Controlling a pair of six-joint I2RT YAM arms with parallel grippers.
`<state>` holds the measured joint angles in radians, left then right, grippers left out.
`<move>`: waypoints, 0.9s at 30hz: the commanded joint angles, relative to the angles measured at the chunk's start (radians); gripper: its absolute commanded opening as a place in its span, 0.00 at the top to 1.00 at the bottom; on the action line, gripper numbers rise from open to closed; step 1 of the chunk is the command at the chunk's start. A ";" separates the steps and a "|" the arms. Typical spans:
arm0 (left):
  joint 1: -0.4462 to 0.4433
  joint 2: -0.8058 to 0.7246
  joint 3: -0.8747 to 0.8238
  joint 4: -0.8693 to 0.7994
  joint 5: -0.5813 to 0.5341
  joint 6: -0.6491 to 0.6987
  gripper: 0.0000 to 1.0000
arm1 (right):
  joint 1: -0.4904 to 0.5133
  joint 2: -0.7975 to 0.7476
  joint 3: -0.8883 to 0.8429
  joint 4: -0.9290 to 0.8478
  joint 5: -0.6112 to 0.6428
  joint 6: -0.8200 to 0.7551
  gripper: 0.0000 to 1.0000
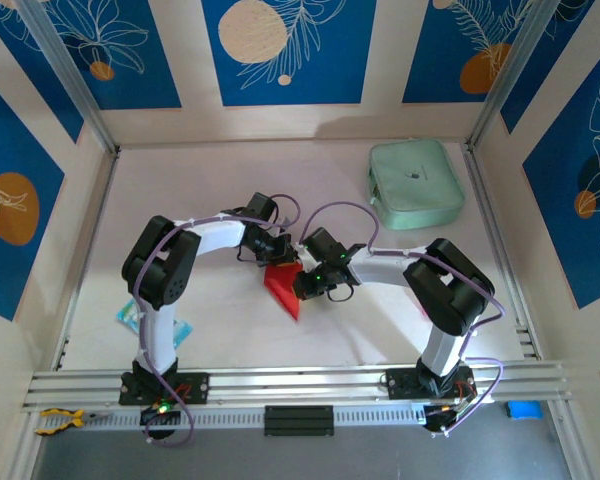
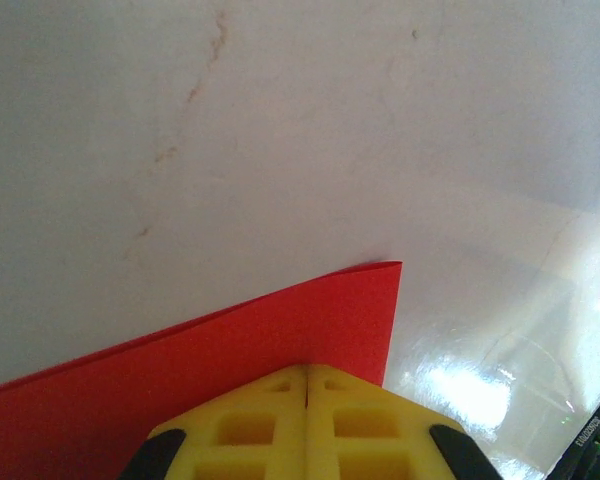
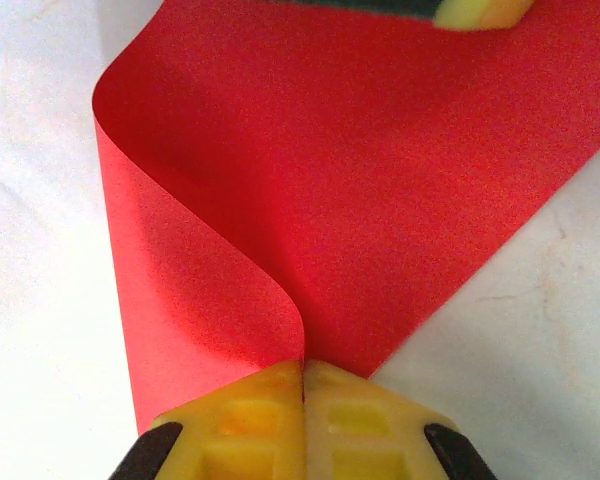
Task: Fold a paper plane with a square sheet of paper (pick it up from the middle)
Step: Third fold the triangle at the center of the table.
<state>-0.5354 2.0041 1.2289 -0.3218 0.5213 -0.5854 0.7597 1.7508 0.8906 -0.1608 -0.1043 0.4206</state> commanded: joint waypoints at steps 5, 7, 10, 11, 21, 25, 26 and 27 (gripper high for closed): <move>-0.005 -0.045 0.011 -0.078 -0.103 -0.006 0.90 | 0.007 0.018 -0.030 -0.006 0.009 0.016 1.00; -0.004 -0.062 0.020 -0.084 -0.121 -0.006 0.88 | 0.006 0.019 -0.032 -0.005 0.010 0.018 1.00; -0.001 -0.084 0.018 -0.091 -0.152 -0.011 0.86 | 0.006 0.018 -0.033 -0.004 0.010 0.018 1.00; 0.000 -0.093 0.014 -0.092 -0.163 -0.012 0.85 | 0.006 0.018 -0.033 -0.002 0.010 0.019 1.00; 0.015 -0.219 -0.072 -0.071 -0.206 -0.025 0.77 | 0.009 0.017 -0.030 -0.003 0.006 0.019 1.00; 0.020 -0.177 -0.095 -0.060 -0.163 -0.029 0.82 | 0.010 0.014 -0.024 -0.006 0.006 0.017 1.00; 0.021 -0.163 -0.096 -0.052 -0.148 -0.031 0.83 | 0.010 0.012 -0.024 -0.007 0.006 0.017 1.00; 0.021 -0.149 -0.097 -0.045 -0.138 -0.031 0.84 | 0.010 0.012 -0.024 -0.007 0.006 0.017 1.00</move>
<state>-0.5255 1.8149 1.1503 -0.3752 0.3470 -0.6079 0.7609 1.7508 0.8825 -0.1375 -0.1043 0.4316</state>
